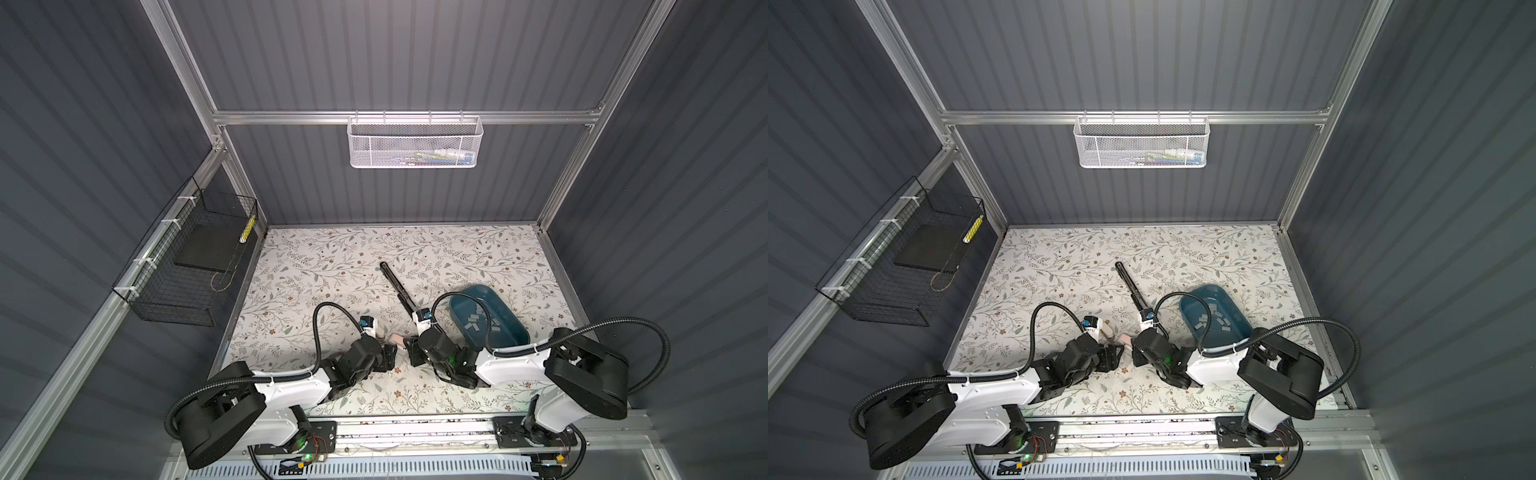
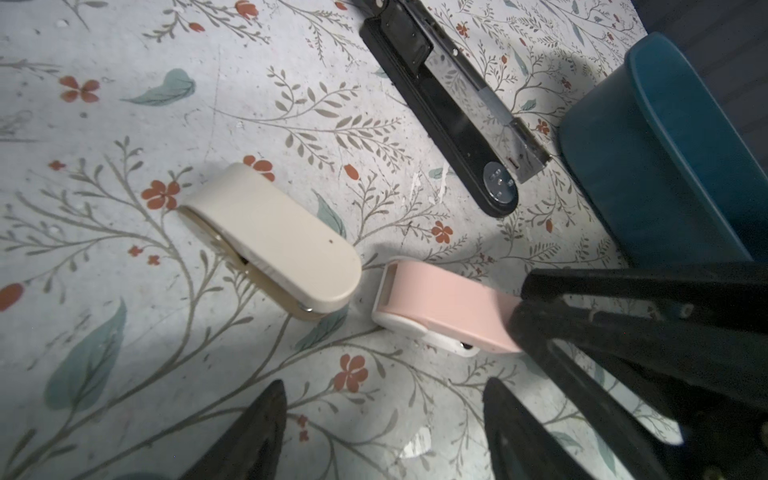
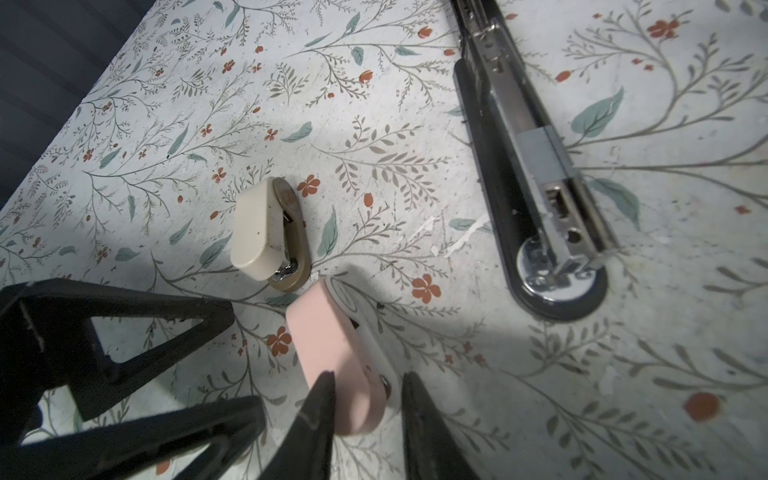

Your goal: Load the staples into the stapler

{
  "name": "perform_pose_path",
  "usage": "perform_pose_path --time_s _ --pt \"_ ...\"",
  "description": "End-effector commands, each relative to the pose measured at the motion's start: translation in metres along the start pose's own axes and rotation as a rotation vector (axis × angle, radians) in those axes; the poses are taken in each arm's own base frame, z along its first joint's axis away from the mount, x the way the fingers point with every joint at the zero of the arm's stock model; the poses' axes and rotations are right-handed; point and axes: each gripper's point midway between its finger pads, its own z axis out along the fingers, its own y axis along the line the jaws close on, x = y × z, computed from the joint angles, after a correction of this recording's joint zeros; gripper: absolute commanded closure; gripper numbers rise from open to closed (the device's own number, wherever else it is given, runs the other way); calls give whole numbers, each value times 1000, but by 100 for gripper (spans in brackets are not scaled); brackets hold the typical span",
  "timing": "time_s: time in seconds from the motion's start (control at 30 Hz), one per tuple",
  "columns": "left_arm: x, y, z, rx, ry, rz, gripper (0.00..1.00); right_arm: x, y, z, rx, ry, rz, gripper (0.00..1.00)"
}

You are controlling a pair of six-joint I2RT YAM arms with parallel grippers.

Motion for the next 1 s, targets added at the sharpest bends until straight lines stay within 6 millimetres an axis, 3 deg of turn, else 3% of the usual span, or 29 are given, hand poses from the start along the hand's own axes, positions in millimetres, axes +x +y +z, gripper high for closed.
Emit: perform_pose_path --time_s 0.0,0.27,0.6,0.8,0.97 --pt "-12 -7 -1 0 -31 19 24 20 -15 -2 64 86 -62 70" --pt "-14 -11 1 12 -34 19 24 25 -16 2 69 102 -58 72" --pt "-5 -14 16 28 -6 25 23 88 -49 10 115 182 71 81" --pt "-3 -14 19 35 -13 11 23 101 -49 2 142 179 80 83" --pt "-10 -13 10 39 -45 3 23 115 -53 5 174 215 105 83"
